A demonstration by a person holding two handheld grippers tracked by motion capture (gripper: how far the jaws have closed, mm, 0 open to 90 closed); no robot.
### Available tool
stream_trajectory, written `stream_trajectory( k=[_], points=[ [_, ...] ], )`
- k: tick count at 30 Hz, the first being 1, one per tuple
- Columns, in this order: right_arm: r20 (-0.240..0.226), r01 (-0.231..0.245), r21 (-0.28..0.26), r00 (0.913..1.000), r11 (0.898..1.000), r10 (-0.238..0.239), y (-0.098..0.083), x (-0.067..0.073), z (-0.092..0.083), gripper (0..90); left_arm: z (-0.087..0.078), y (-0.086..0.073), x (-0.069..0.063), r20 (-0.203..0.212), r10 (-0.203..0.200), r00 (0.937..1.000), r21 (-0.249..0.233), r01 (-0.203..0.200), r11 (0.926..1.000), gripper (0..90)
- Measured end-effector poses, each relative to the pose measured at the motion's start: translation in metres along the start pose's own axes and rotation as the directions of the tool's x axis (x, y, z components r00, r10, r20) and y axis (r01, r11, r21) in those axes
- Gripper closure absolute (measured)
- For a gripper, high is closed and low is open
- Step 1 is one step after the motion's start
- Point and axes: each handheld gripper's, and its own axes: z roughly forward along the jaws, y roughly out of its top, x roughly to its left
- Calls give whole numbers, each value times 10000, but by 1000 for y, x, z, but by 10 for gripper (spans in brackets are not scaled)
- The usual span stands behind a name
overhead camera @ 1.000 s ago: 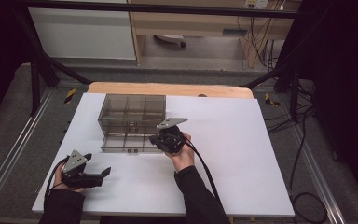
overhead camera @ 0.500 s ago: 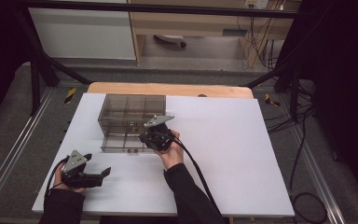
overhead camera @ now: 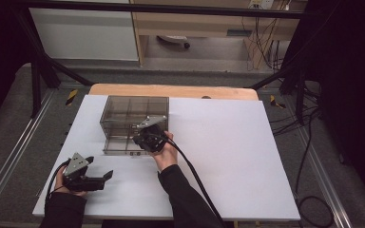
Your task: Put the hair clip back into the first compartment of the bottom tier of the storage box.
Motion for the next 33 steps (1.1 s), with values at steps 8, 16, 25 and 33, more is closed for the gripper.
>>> stream_trajectory(
  k=[8,16,25,33],
  points=[
    [-27,-37,68,10000,10000,37,4,3,14,894,0,0,0,15,0,10000,4,0,10000,48],
    [-45,-80,90,10000,9999,81,6,3,25,895,0,0,0,41,-10,10000,17,10,10000,48],
    [-84,82,201,9999,9998,-80,13,9,41,895,0,0,0,45,5,10000,15,-5,10000,48],
    [-100,5,248,10000,9997,-2,13,11,54,894,1,0,0,60,1,10000,12,-1,10000,48]
  ],
)
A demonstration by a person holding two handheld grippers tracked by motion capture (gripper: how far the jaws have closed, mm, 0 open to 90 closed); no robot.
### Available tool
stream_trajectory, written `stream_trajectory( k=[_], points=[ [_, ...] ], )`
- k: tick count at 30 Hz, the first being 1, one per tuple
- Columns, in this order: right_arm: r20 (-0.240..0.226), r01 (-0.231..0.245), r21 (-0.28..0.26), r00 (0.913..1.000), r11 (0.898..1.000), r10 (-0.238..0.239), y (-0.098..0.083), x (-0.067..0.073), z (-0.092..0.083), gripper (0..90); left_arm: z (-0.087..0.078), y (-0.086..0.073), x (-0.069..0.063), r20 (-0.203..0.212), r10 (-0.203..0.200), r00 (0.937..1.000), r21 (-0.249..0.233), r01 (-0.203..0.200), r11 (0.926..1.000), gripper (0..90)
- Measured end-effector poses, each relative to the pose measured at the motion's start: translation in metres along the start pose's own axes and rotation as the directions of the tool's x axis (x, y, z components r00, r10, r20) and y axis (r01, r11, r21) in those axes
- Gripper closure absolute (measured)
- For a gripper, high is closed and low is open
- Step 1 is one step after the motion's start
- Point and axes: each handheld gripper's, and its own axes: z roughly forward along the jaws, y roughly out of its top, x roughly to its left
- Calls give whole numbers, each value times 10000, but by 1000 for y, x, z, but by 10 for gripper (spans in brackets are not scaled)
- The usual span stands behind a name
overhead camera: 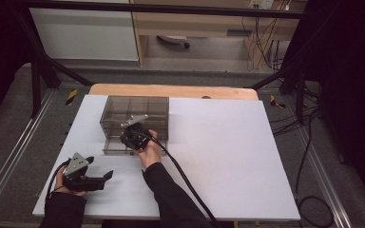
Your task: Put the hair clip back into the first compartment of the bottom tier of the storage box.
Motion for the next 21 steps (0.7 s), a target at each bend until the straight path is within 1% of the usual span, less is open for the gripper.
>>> stream_trajectory(
  k=[3,4,5,9,11,16,21],
  points=[
    [0,-16,23,10000,10000,16,0,1,4,894,0,0,0,-3,8,10000,4,-8,10000,48],
    [-12,-94,53,10000,9999,94,0,1,5,895,0,0,0,-5,6,10000,4,-6,10000,48],
    [10,-58,50,10000,10000,58,-1,1,6,894,0,0,0,-9,5,10000,4,-5,10000,48],
    [-80,-117,102,9999,9999,118,-2,1,12,894,0,0,0,4,2,10000,10,-2,10000,48],
    [-45,-160,191,9999,9997,161,-3,2,14,894,0,0,0,4,-11,10000,-1,11,10000,48],
    [46,-89,223,10000,9997,88,-5,2,19,893,0,0,0,4,-30,10000,1,30,10000,48],
    [41,-173,320,9998,9993,172,-7,3,23,892,0,0,0,2,-25,10000,5,25,10000,48]
  ],
)
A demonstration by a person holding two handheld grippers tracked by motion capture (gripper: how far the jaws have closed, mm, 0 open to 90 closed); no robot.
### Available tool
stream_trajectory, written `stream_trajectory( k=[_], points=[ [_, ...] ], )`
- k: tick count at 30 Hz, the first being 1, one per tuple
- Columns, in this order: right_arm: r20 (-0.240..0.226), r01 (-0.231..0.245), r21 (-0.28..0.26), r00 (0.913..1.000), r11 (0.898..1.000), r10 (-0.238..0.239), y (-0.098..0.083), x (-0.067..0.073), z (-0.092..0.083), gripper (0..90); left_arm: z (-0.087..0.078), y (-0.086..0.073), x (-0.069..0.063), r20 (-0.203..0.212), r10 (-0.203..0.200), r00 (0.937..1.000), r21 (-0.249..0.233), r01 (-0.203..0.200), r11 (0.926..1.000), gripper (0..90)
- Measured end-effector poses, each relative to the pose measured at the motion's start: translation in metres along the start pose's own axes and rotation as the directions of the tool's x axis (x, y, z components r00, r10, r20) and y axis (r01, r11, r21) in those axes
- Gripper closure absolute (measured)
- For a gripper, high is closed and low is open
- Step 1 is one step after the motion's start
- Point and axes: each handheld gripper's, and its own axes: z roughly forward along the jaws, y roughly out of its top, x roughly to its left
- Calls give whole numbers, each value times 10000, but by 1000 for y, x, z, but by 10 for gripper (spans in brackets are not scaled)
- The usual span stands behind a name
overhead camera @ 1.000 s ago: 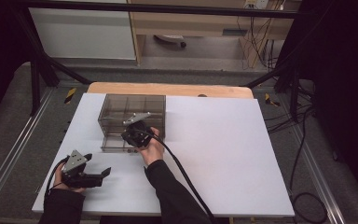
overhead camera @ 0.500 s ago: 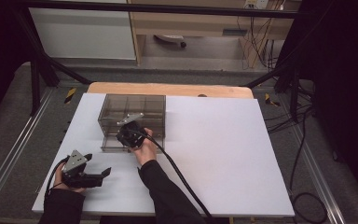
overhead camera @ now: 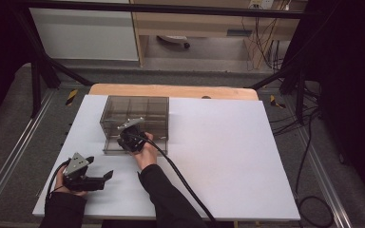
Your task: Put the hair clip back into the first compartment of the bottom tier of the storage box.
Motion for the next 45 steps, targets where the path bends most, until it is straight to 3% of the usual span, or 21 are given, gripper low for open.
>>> stream_trajectory(
  k=[8,9,14,23,26,45],
  points=[
    [-57,-20,79,10000,10000,20,-2,1,4,862,0,0,0,5,6,10000,8,-6,10000,48],
    [-18,25,5,10000,10000,-25,-2,1,3,808,0,0,0,10,6,10000,11,-6,10000,48],
    [3,108,-115,9999,9999,-108,0,2,-3,762,0,0,0,7,3,10000,14,-3,10000,48],
    [76,469,-584,9989,9972,-466,9,10,-33,631,0,0,0,-2,14,10000,16,-14,10000,48],
    [18,372,-799,9993,9961,-371,10,10,-45,597,0,0,0,6,4,10000,4,-4,10000,48],
    [500,28,-1399,9987,9902,42,-16,-14,-120,309,0,0,0,16,8,10000,29,-8,10000,48]
  ],
)
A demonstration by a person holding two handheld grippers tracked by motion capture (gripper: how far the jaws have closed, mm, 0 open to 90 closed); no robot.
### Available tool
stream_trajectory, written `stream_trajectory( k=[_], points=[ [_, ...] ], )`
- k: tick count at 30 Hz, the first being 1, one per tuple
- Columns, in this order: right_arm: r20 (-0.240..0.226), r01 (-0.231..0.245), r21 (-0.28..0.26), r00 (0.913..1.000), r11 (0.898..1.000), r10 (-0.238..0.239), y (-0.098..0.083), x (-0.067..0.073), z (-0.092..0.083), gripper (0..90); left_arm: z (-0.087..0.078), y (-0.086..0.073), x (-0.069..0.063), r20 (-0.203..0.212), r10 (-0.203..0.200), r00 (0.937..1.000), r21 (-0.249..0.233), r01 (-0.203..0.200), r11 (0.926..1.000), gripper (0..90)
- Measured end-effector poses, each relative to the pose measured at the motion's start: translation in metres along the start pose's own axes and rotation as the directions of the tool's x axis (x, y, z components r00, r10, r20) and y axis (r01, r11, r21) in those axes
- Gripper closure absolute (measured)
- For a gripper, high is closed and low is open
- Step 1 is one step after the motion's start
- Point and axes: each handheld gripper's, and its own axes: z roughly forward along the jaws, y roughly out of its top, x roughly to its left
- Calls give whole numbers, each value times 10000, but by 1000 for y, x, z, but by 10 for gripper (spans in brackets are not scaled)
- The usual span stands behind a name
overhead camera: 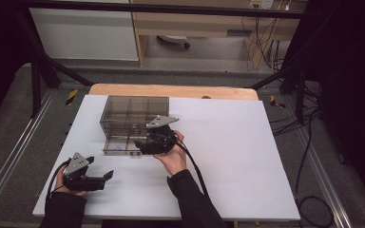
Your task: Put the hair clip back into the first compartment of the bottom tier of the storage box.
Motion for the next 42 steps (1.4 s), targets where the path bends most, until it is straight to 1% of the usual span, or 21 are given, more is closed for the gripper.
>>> stream_trajectory(
  k=[2,4,9,10,11,13,14,17,18,20,23,25,30,33,35,36,37,39,40,41,42],
  points=[
    [139,-89,-11,9999,10000,89,-3,-4,-7,273,0,0,0,-1,4,10000,0,-4,10000,48],
    [190,-209,34,9996,9998,208,-5,-8,-14,256,0,0,0,-6,11,10000,10,-11,10000,48],
    [386,-276,-150,9989,9995,281,-11,-17,-32,190,0,0,0,-1,17,10000,26,-17,10000,48],
    [386,-276,-150,9989,9995,281,-11,-17,-32,190,0,0,0,-1,17,10000,26,-17,10000,48],
    [553,-335,-108,9979,9994,340,-14,-21,-38,170,1,0,0,6,18,10000,27,-18,10000,48],
    [629,-373,-92,9973,9993,378,-16,-23,-40,158,1,0,0,2,15,10000,29,-15,10000,48],
    [800,-436,-76,9958,9990,441,-21,-28,-47,119,1,0,0,10,13,10000,27,-13,10000,48],
    [1114,-415,-51,9929,9991,418,-26,-33,-54,79,1,0,-1,8,20,10000,40,-20,10000,48],
    [1146,-418,-53,9925,9991,421,-28,-35,-57,71,1,0,-1,7,10,10000,23,-10,10000,48],
    [1172,-421,-69,9922,9991,426,-29,-37,-59,67,1,0,-1,7,16,10000,16,-16,10000,48],
    [1335,-631,-53,9890,9980,632,-39,-45,-70,45,1,0,-1,12,21,10000,52,-21,10000,48],
    [1489,-640,9,9868,9980,631,-43,-49,-75,42,1,0,-1,7,28,10000,46,-28,10000,48],
    [1636,-803,-41,9833,9968,799,-55,-57,-87,35,1,0,-1,5,27,10000,55,-27,10000,48],
    [1765,-830,163,9811,9964,788,-60,-62,-94,27,1,0,-1,-8,28,10000,29,-28,10000,48],
    [1769,-753,126,9816,9971,719,-62,-63,-97,29,1,0,-1,-10,28,10000,31,-28,10000,48],
    [1809,-740,19,9808,9973,724,-67,-66,-102,30,1,0,-1,-7,20,10000,32,-20,10000,48],
    [1789,-739,35,9812,9973,720,-69,-67,-104,30,1,0,-1,-8,27,10000,47,-27,10000,48],
    [1772,-790,-5,9811,9969,778,-75,-71,-108,29,1,0,-1,-6,32,10000,50,-32,10000,48],
    [1740,-896,73,9809,9960,869,-78,-74,-111,20,1,0,-1,-7,34,10000,48,-34,10000,48],
    [1689,-893,131,9819,9959,858,-80,-76,-113,17,1,0,-1,-5,32,10000,48,-32,10000,48],
    [1669,-902,51,9820,9959,881,-83,-77,-116,22,1,0,-1,-8,29,10000,49,-29,10000,48]
  ],
)
